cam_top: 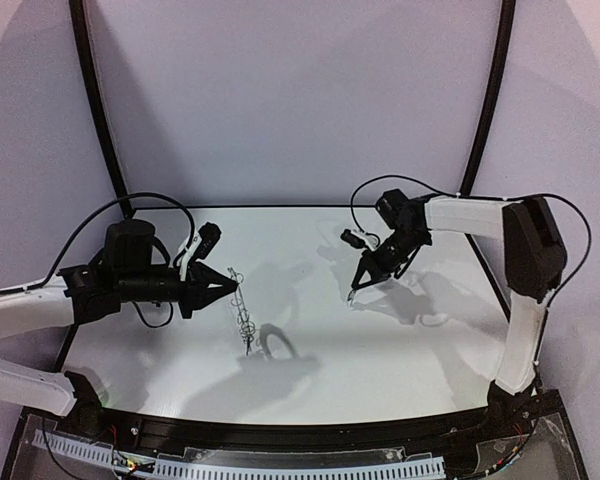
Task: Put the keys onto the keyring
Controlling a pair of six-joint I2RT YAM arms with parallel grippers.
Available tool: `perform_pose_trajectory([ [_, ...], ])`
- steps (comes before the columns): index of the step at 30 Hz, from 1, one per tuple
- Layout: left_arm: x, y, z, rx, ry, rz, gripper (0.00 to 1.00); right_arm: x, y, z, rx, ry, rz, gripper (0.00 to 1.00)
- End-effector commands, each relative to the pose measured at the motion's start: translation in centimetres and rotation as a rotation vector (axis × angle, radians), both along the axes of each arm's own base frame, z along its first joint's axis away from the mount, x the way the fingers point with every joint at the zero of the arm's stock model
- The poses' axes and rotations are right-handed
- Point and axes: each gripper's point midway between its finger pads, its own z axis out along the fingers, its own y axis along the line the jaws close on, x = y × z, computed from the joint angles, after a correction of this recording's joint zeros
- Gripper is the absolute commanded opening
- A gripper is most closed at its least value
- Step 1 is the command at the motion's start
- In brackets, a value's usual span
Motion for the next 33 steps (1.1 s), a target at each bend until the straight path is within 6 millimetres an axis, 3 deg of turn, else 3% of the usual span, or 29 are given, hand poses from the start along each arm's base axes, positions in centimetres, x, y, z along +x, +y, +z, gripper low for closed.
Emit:
perform_pose_trajectory([
  [1,0.0,-0.3,2.6,-0.048,-0.058,-0.021,0.01,-0.1,1.8,6.1,0.104,-0.231,0.07,0.0],
  [11,0.1,-1.5,4.1,-0.073,-0.061,-0.073,0.01,-4.0,5.4,14.7,0.432,-0.67,0.262,0.0],
  [16,0.1,-2.1,5.0,-0.089,-0.062,-0.103,0.01,-5.6,6.0,18.4,0.537,-0.85,0.326,0.0],
  [19,0.0,-2.7,5.7,-0.098,-0.058,-0.13,0.01,-7.6,6.1,21.6,0.695,-0.969,0.354,0.0],
  [23,-0.5,-3.5,6.7,-0.117,-0.043,-0.183,0.01,-9.6,6.2,23.2,0.832,-1.005,0.402,0.0],
  [27,-2.5,-5.0,6.8,-0.085,-0.047,-0.296,0.01,-11.5,6.8,24.8,0.929,-0.88,0.48,0.0],
  [33,-3.9,-5.7,7.8,-0.089,-0.057,-0.384,0.01,-15.5,7.5,25.1,1.029,-0.759,0.661,0.0],
])
